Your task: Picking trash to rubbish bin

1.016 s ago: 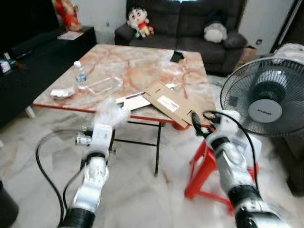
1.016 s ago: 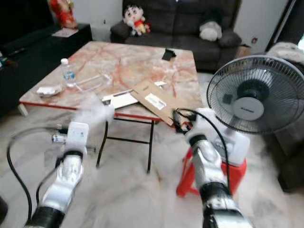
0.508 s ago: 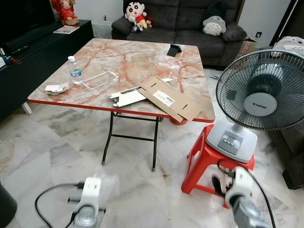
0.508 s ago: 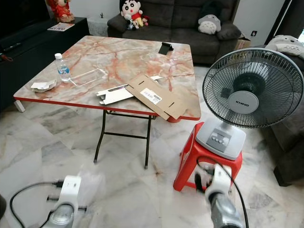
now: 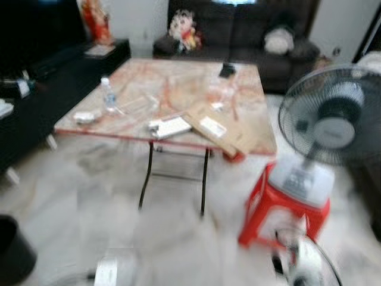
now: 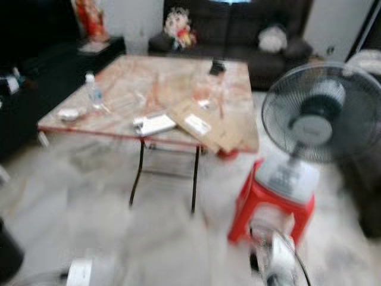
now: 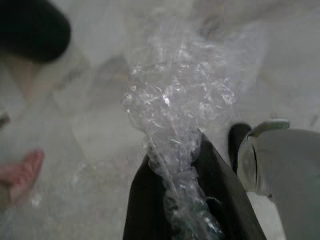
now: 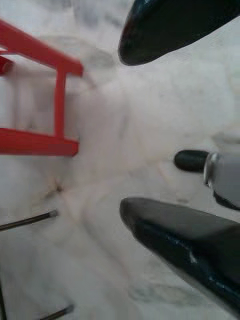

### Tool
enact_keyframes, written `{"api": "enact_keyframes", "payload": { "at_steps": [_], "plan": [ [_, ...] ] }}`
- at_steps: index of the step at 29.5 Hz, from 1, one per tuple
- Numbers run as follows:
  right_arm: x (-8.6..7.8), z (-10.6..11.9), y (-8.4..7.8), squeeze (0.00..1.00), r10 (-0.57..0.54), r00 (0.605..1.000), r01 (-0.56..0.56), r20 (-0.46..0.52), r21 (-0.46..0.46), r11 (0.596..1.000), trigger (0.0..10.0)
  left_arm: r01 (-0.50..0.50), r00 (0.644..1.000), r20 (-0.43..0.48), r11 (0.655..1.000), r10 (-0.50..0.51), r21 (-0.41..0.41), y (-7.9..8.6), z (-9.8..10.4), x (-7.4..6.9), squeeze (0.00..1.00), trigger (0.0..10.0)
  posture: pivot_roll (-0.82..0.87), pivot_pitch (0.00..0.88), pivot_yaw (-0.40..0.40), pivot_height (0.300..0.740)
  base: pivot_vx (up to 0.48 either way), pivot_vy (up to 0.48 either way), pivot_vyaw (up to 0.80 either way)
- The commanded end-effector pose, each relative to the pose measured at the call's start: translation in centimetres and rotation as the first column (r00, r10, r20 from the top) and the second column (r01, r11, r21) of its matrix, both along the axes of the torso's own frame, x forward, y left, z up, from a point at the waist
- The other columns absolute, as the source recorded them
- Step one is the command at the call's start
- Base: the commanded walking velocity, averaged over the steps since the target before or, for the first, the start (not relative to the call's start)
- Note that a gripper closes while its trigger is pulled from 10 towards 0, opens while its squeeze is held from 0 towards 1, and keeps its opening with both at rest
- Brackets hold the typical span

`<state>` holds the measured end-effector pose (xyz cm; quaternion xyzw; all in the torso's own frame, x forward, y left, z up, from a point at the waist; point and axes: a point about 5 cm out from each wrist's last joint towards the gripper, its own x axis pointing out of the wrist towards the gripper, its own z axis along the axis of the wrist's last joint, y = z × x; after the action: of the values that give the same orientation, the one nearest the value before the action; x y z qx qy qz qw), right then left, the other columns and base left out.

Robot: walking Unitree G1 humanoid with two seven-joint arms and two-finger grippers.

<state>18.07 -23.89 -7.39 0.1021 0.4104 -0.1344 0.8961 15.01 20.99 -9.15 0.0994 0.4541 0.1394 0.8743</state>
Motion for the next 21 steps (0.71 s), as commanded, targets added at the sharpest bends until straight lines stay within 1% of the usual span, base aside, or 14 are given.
{"api": "enact_keyframes", "payload": {
  "at_steps": [1,9,10,21],
  "plan": [
    [0.93,0.53,-0.13,0.00,0.012,0.999,-0.012,0.033,-0.009,1.000,10.0,0.015,1.000,0.018,1.000,-0.014,-0.010,-0.40,0.21,0.71,0.00,10.0,-0.01,0.000,-0.043,0.740,0.000,0.000,0.80],
    [0.51,0.23,0.13,0.00,0.007,1.000,-0.007,0.018,-0.005,1.000,10.0,0.036,0.999,0.028,0.999,-0.036,-0.017,-0.91,0.24,0.97,0.00,10.0,-0.01,0.000,-0.045,0.740,0.000,0.000,0.80],
    [0.53,0.24,0.16,0.00,0.010,1.000,-0.010,0.018,-0.004,1.000,10.0,0.040,0.999,0.030,0.999,-0.039,-0.018,-1.06,0.27,1.11,0.00,10.0,-0.01,0.013,-0.057,0.740,0.000,0.000,0.80],
    [0.46,0.25,-0.03,0.00,0.014,1.000,-0.014,0.014,-0.010,1.000,10.0,0.027,0.999,0.040,0.999,-0.026,-0.027,-1.29,0.36,1.41,0.00,10.0,-0.01,0.050,-0.069,0.740,0.000,0.000,0.80]
  ]
}}
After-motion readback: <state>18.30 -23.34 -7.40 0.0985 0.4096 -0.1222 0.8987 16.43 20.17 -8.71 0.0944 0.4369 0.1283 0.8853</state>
